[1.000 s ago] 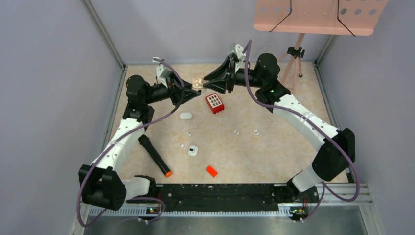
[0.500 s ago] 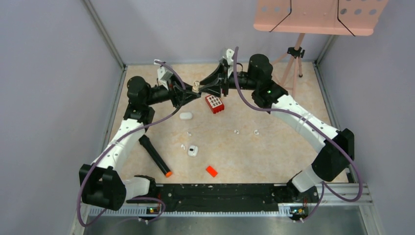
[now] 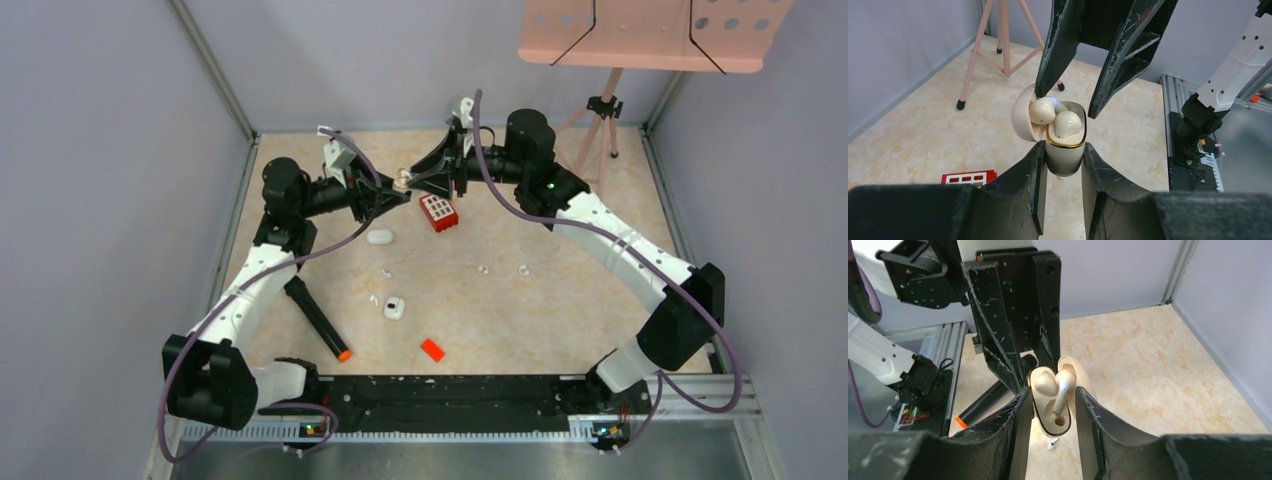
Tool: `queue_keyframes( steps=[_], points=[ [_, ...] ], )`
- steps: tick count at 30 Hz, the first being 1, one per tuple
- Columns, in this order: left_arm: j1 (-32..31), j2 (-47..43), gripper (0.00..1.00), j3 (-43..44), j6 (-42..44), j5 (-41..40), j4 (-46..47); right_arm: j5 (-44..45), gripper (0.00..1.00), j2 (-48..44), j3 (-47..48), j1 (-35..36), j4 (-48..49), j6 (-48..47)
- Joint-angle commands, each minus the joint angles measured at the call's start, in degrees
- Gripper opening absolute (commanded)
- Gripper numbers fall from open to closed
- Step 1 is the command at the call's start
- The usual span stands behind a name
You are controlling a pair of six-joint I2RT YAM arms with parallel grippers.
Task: Insert the wireless bluetooth earbuds into the charging case
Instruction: Place the earbud in the charging case.
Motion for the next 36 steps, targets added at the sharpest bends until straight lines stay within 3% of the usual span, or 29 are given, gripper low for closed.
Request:
queue_keyframes(
  steps=[1,14,22,29,31,36],
  points=[
    [-0.27,-1.89,0.00,-0.54,2.03,0.85,1.09,2.42,0.37,-0.05,4.07,0.41,-1.42,3.36],
    [-0.27,-3.02,0.00,-1.50,3.64,2.21,0.34,2.03,0.25,1.91,2.85,0.39,-1.40,5.53],
    [-0.27,-2.95,0.00,-1.59,4.29,2.74,0.58,1.75,0.32,3.06,2.94,0.41,-3.12,4.74],
    [-0.27,-2.98,0.00,-1.91,5.01,2.70,0.24,0.17,0.14,3.51,2.74,0.37,-2.60,4.94],
    [-0.27,-3.09,0.00,-2.10,5.32,2.73,0.04,-0.80,0.01,3.66,2.65,0.18,-1.88,5.36],
    [-0.23,-3.21,0.00,-2.18,4.32,3.44,0.37,-3.07,0.00,3.46,0.15,-2.86,4.60,12.37]
  ],
)
